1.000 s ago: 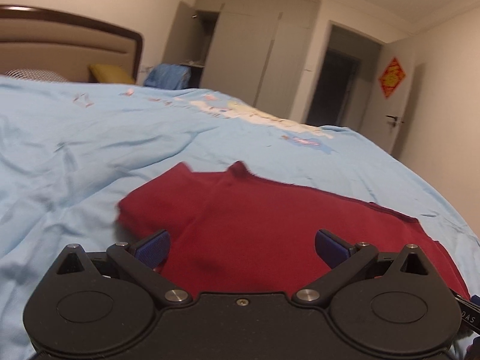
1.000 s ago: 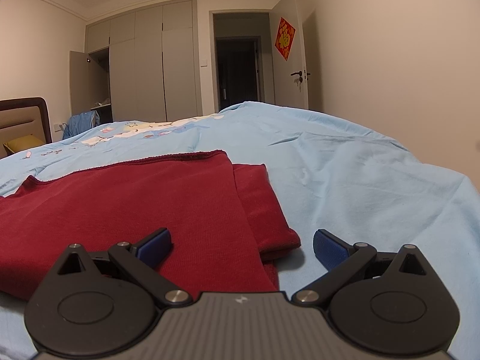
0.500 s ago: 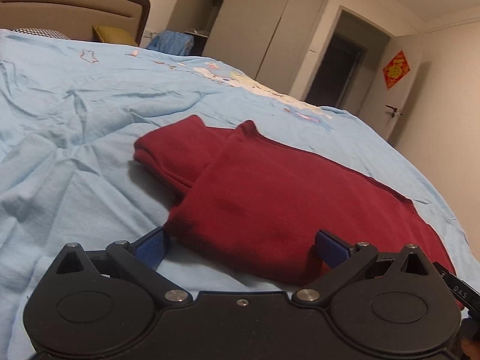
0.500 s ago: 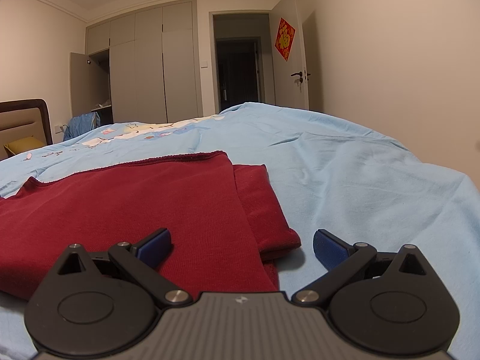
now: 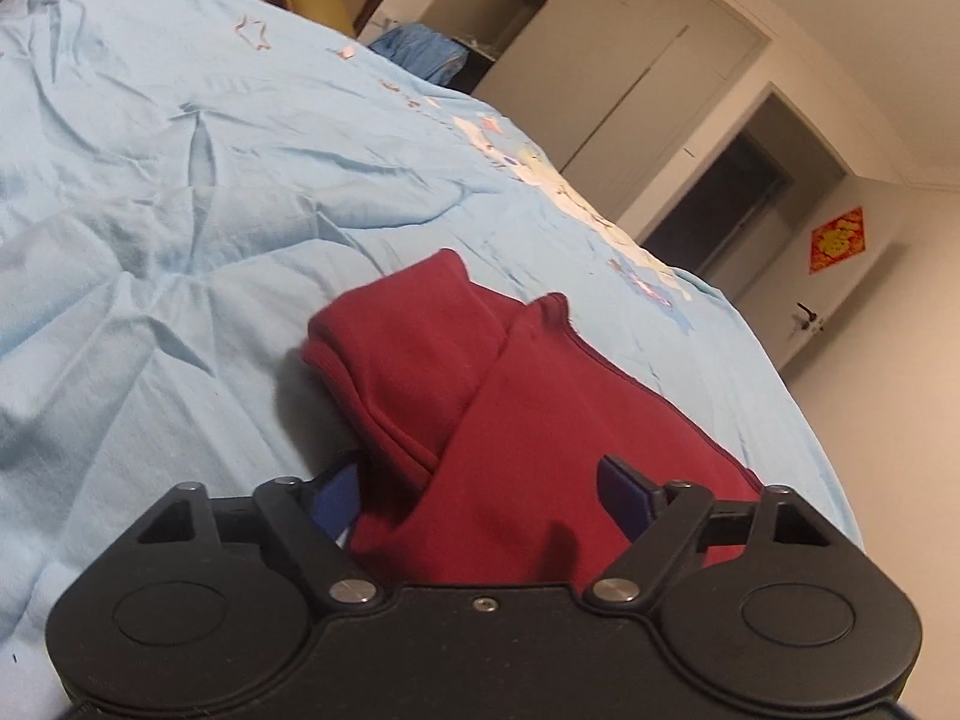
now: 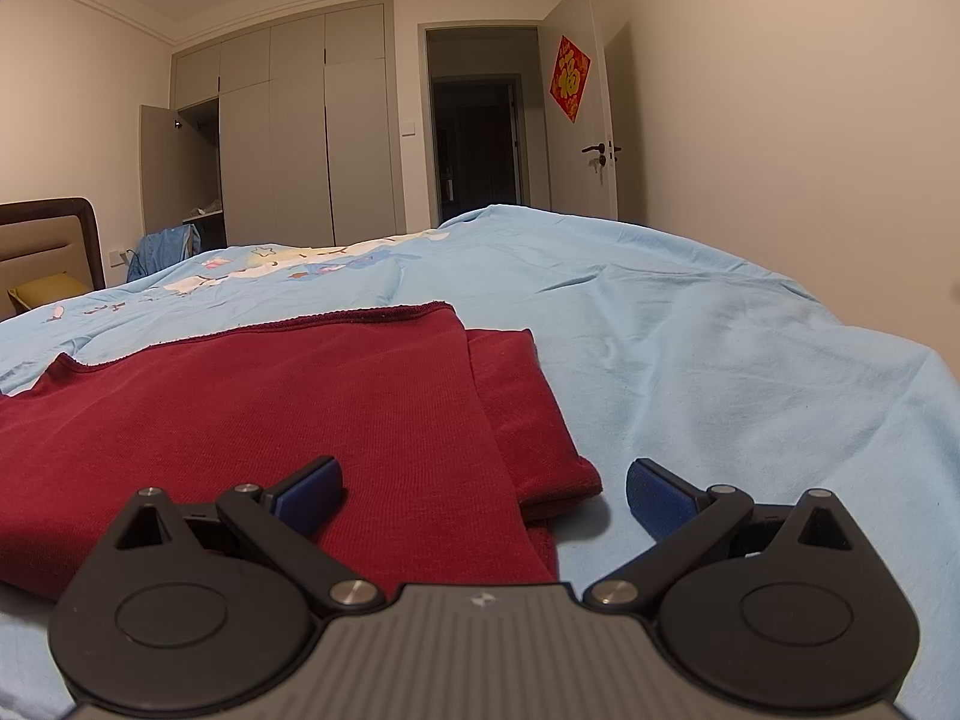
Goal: Fold small clothes
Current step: 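Grasp the folded sweater's edge with the left tool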
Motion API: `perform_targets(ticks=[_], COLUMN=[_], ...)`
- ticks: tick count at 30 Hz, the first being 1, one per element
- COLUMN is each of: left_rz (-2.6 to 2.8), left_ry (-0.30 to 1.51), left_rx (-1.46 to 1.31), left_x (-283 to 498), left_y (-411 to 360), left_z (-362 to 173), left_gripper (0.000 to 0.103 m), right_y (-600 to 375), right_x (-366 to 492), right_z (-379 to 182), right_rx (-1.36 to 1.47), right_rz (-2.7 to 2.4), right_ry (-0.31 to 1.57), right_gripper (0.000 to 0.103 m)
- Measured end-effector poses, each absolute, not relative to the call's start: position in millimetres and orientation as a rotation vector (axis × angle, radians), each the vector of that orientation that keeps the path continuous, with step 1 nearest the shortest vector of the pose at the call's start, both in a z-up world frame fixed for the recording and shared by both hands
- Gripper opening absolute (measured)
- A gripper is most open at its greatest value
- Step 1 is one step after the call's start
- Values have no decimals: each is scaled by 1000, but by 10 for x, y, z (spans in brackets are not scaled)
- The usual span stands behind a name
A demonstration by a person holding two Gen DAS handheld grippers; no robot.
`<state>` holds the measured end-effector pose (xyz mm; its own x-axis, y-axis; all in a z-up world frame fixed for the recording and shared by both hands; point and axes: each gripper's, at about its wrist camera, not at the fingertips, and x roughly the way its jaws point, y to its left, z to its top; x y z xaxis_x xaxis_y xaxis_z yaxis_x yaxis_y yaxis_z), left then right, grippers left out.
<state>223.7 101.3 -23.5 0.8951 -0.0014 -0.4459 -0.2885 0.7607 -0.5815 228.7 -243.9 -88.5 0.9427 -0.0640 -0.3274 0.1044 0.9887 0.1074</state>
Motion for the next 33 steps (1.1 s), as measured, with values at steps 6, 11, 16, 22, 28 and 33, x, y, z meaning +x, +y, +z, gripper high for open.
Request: perform_targets(ticks=[6, 11, 16, 22, 28, 33], left_rz=[208, 225, 222, 242, 270, 262], left_ry=[475, 493, 500, 534, 542, 502], left_rx=[-679, -697, -714, -672, -576, -450], left_x=[2344, 2334, 2343, 2440, 2498, 2517], left_y=[1028, 1077, 1106, 1086, 984, 780], left_z=[-225, -209, -236, -163, -36, 161], left_gripper=[55, 43, 46, 41, 23, 21], right_y=[-2439, -2376, -2143, -1962, -2001, -2033], right_x=[2287, 2154, 1988, 1956, 1952, 1931], right_z=[-886, -801, -709, -750, -786, -797], right_rx=[123, 89, -25, -120, -98, -85], right_rz=[-87, -95, -50, 0, 8, 0], right_ry=[329, 262, 166, 159, 162, 147], right_gripper=[103, 103, 103, 103, 103, 103])
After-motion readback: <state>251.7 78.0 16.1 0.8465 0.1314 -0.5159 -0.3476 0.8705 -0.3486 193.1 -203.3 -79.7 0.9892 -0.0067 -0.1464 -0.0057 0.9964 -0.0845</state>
